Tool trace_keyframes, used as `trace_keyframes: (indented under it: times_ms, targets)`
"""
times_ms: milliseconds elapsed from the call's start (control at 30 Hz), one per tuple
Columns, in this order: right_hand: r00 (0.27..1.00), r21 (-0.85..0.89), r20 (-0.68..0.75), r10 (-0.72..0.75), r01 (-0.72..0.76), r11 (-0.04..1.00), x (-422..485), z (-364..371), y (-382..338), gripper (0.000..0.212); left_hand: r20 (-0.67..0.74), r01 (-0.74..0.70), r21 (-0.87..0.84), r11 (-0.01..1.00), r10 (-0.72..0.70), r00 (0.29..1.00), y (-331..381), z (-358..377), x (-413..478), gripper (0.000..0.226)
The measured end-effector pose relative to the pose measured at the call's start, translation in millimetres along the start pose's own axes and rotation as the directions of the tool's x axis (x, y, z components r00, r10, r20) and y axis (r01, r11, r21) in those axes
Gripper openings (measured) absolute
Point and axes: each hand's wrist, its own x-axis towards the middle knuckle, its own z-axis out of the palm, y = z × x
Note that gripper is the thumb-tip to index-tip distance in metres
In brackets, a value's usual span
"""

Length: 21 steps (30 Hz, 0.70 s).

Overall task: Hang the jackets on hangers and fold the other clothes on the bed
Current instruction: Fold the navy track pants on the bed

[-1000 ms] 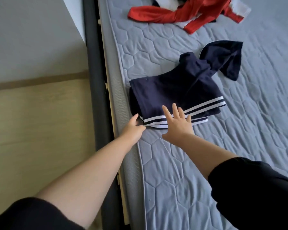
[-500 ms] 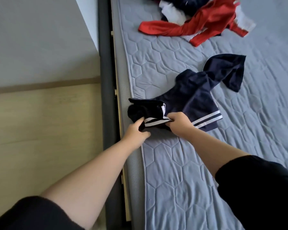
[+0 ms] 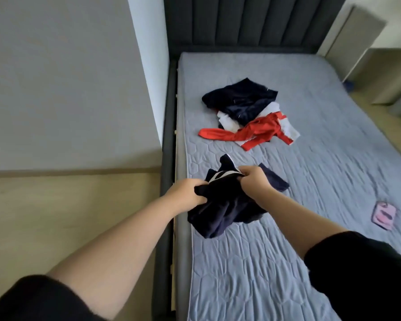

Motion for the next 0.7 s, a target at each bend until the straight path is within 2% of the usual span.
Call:
trace_keyframes:
  times_ms: [100, 167, 267, 333, 400, 500, 567, 600, 700]
  targets:
    - [0.995, -0.002, -0.028, -0.100, 0.100, 0.995, -27.4, -22.1, -66.4, 0.026, -0.113, -0.046, -0.015, 0.999, 0.044, 0.993, 32.8, -47.1, -40.4, 0.051]
    - [0.988, 0.009, -0.035, -0.152, 0.152, 0.988, -45.2, -35.6, -105.5, 0.023, -0.186, -0.058, -0.087, 0.995, 0.041, 0.982, 54.1, -81.2, -67.4, 0.061]
    - [0.975, 0.062, -0.051, -0.217, 0.220, 0.974, -78.8, -59.2, -158.0, 0.026, -0.276, -0.129, -0.264, 0.956, 0.053, 0.960, 84.6, -134.6, -107.1, 0.042]
    - [0.963, 0.110, -0.072, -0.260, 0.266, 0.958, -102.2, -71.5, -187.2, 0.031, -0.317, -0.172, -0.229, 0.958, 0.093, 0.944, 100.8, -164.4, -134.7, 0.035]
    - [0.956, 0.139, -0.094, -0.276, 0.287, 0.948, -123.2, -80.8, -209.7, 0.031, -0.270, -0.214, -0.178, 0.960, 0.161, 0.949, 114.0, -185.4, -156.5, 0.037]
    - [0.948, 0.182, -0.138, -0.287, 0.309, 0.934, -147.2, -91.1, -235.8, 0.029, -0.064, -0.249, -0.244, 0.937, 0.240, 0.969, 137.0, -204.9, -184.7, 0.070]
    - [0.945, 0.245, -0.160, -0.286, 0.318, 0.916, -157.7, -98.5, -249.0, 0.035, -0.017, -0.259, -0.280, 0.924, 0.265, 0.964, 149.9, -214.6, -195.2, 0.087]
    - [0.944, 0.274, -0.162, -0.286, 0.321, 0.906, -161.3, -103.1, -254.6, 0.036, -0.002, -0.263, -0.276, 0.925, 0.273, 0.962, 153.6, -219.1, -198.3, 0.082]
    - [0.944, 0.321, -0.133, -0.302, 0.330, 0.888, -170.8, -114.9, -268.8, 0.037, 0.129, -0.263, -0.198, 0.944, 0.291, 0.948, 162.2, -228.0, -209.6, 0.047]
